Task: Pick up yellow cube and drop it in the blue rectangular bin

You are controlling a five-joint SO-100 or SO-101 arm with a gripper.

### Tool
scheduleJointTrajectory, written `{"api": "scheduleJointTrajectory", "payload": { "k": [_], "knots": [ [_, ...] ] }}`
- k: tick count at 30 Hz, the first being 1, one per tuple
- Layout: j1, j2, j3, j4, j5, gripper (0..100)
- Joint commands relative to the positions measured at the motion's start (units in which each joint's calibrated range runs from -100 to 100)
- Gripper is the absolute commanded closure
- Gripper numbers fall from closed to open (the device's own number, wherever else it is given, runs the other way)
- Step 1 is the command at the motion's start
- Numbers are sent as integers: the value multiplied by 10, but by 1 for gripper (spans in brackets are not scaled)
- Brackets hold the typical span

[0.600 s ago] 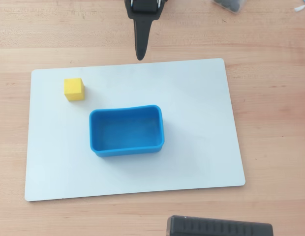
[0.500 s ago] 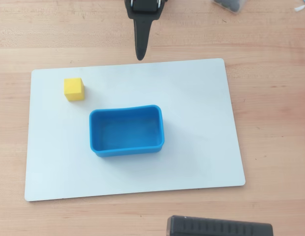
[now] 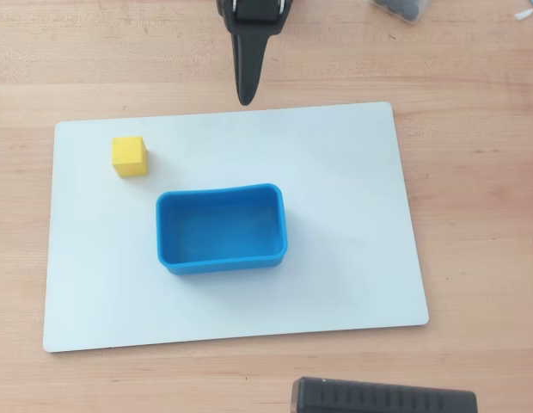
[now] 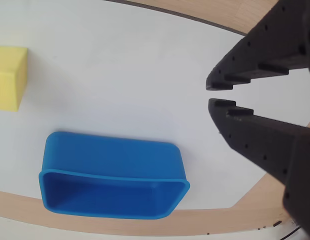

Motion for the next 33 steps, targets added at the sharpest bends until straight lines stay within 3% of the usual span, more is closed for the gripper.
{"api": "scheduleJointTrajectory", "payload": {
  "k": [1, 16, 33],
  "knots": [
    [26, 91, -128, -18, 16, 100],
    [153, 514, -495, 93, 65, 100],
    [214, 830, -765, 112, 116, 100]
  ]
}}
